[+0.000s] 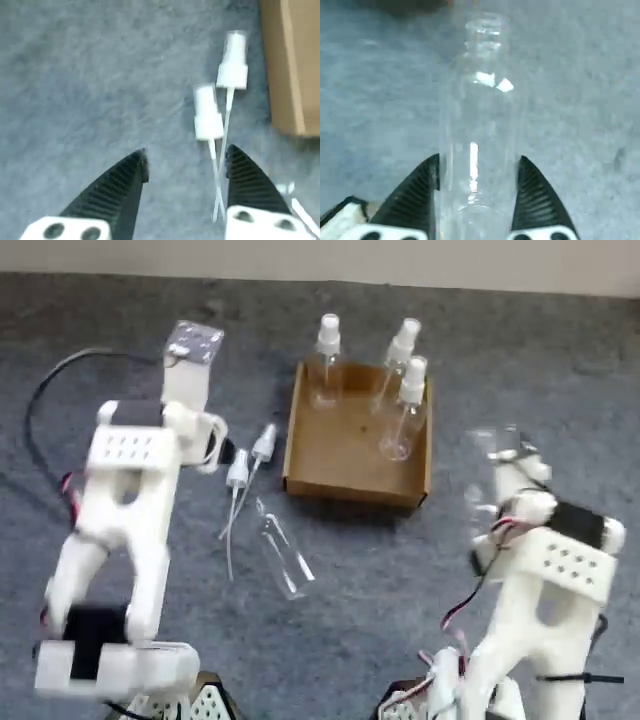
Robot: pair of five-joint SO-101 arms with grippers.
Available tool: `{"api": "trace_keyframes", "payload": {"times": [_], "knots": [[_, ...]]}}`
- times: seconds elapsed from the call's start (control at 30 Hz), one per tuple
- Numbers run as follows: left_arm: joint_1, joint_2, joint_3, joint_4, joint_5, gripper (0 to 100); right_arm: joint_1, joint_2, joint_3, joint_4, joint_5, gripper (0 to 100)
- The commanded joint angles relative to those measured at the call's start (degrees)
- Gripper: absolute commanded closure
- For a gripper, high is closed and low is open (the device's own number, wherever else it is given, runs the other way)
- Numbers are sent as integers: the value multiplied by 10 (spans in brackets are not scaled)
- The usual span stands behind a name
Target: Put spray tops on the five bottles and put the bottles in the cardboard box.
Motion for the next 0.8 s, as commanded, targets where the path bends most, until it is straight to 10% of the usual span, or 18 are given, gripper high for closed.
{"api": "trace_keyframes", "payload": {"times": [0.0,0.77], "knots": [[15,132,-131,4,9,784,68,82,2,-110,13,995],[18,362,-280,20,10,829,77,320,-22,-165,11,995]]}}
